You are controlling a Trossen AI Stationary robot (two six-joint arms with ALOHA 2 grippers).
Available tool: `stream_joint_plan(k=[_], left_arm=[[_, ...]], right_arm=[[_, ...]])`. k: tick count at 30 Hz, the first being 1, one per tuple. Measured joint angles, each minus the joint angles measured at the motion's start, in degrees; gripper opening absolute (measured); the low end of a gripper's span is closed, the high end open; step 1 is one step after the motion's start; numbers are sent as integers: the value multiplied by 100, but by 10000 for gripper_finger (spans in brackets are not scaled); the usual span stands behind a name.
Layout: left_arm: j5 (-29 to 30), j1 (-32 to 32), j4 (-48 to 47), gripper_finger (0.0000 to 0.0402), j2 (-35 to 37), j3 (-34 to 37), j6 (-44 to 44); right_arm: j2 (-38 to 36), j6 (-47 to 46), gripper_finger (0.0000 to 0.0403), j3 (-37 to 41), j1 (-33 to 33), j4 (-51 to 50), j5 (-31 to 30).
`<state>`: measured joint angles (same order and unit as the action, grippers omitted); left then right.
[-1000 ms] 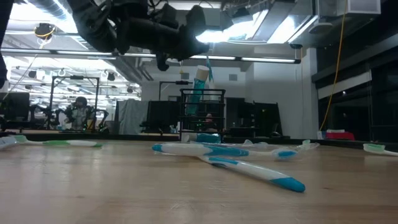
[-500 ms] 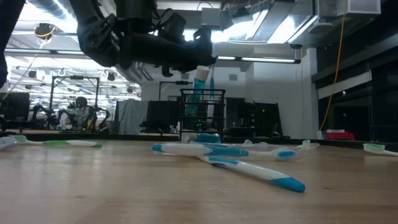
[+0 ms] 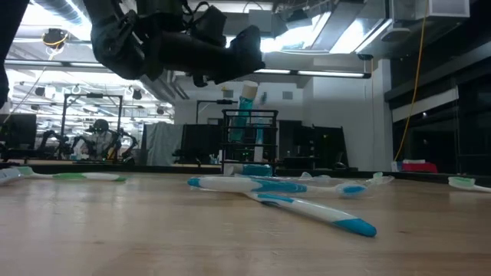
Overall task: Pick & Place toothbrushing station
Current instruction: Put the green toothbrush into the black organizer
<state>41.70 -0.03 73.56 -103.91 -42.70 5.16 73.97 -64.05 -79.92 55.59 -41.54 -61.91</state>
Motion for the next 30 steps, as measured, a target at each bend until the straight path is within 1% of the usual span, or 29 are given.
stream_joint_plan(k=[1,4,7,9,10,11,13,15,18,19,21,22,24,26,28,30], left_arm=[[335,-54,-50,179,55,2,211],[1694,-245,-210,183,503,2,1079],[3356,-437,-1038,182,1190,0,1761],[4259,-588,-1657,178,1750,0,2035],[4673,-685,-1866,176,2031,0,2149],[4834,-796,-1953,173,2295,0,2281],[4838,-1083,-1977,169,2747,6,2671],[4839,-1348,-1928,163,3119,-20,2846],[4836,-1599,-1969,150,3538,15,2819],[4690,-1709,-1987,145,3644,16,2728],[3954,-1944,-2250,137,3815,15,2564],[3456,-2067,-2454,134,3890,15,2397],[2228,-2189,-2733,129,4034,15,1862],[1359,-2173,-2904,127,4116,-36,1188],[802,-2147,-3074,127,4119,-185,755],[580,-2152,-3485,127,4117,-489,649]], right_arm=[[0,0,96,0,0,3,2],[0,25,96,0,9,39,80],[0,116,96,0,13,42,107],[0,216,96,0,11,45,105],[0,283,96,0,11,44,104],[0,312,96,0,11,46,103],[2,350,96,0,11,46,103],[2,365,96,0,13,55,101],[4,596,96,0,11,158,96],[4,714,96,0,11,234,105],[4,965,96,0,13,340,109],[4,1063,96,0,13,391,109],[4,1204,96,0,11,472,109],[4,1246,96,2,11,512,131],[4,1244,96,1,13,516,166],[4,1241,96,2,11,521,255]])
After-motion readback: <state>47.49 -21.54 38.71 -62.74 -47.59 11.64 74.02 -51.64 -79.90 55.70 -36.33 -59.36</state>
